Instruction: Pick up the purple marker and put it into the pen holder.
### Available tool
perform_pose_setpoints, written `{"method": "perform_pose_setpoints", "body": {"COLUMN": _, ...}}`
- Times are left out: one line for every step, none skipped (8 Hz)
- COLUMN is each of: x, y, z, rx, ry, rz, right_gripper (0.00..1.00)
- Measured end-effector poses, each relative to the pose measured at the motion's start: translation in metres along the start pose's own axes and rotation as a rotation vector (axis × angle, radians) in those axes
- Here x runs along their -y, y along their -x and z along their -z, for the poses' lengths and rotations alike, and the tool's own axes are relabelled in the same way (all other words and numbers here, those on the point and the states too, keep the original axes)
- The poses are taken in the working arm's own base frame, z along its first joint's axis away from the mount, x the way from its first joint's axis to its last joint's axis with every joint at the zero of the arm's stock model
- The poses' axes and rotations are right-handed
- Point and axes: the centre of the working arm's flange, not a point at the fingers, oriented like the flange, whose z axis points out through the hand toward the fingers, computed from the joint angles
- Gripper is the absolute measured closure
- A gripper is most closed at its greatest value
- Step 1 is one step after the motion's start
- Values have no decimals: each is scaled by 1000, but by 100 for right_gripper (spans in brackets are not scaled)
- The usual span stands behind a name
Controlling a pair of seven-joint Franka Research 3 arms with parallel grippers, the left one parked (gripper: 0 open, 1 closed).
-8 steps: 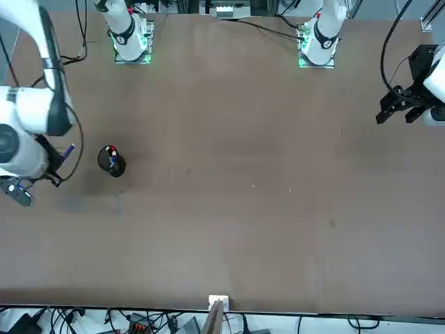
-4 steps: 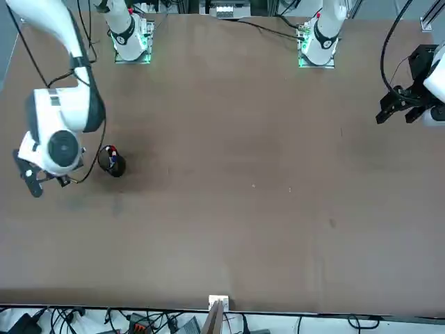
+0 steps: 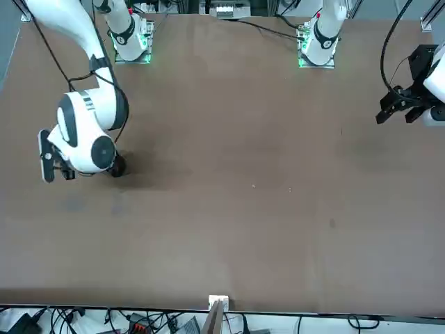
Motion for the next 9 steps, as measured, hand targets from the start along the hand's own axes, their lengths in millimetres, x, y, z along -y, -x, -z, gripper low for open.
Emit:
{"method": "perform_pose_setpoints", "body": {"x": -2, "y": 10, "z": 3, "rx": -18, "ry": 15, "rz": -46, "right_gripper": 86}}
{"method": "perform_pose_setpoints", "body": {"x": -1, "y": 22, "z": 6, "rx": -42, "ry": 18, "rz": -87, "right_gripper": 86}}
{"method": "perform_pose_setpoints", "body": {"x": 2, "y": 32, "z": 4, "rx": -65, "ry": 18, "rz": -120, "right_gripper": 86}}
{"method": "perform_pose_setpoints", "body": {"x": 6, "y": 41, "z": 0, "rx": -80, "ry": 21, "rz": -132, "right_gripper": 86}}
{"method": "perform_pose_setpoints", "body": {"x": 6, "y": 51, "z": -2, "rx": -97, "ry": 34, "rz": -133, "right_gripper": 86}}
{"method": "perform_pose_setpoints", "body": {"x": 5, "y": 61, "z": -2, "rx": -116, "ry": 48, "rz": -141, "right_gripper": 86}}
{"method": "perform_pose_setpoints", "body": {"x": 4, "y": 72, "z": 0, "rx": -135, "ry": 57, "rz": -151, "right_gripper": 86}}
{"method": "perform_pose_setpoints", "body": {"x": 3, "y": 84, "z": -1, "rx": -153, "ry": 66, "rz": -161, "right_gripper": 86}}
{"method": "perform_pose_setpoints", "body": {"x": 6, "y": 96, "z": -4, "rx": -175, "ry": 66, "rz": -179, "right_gripper": 86}}
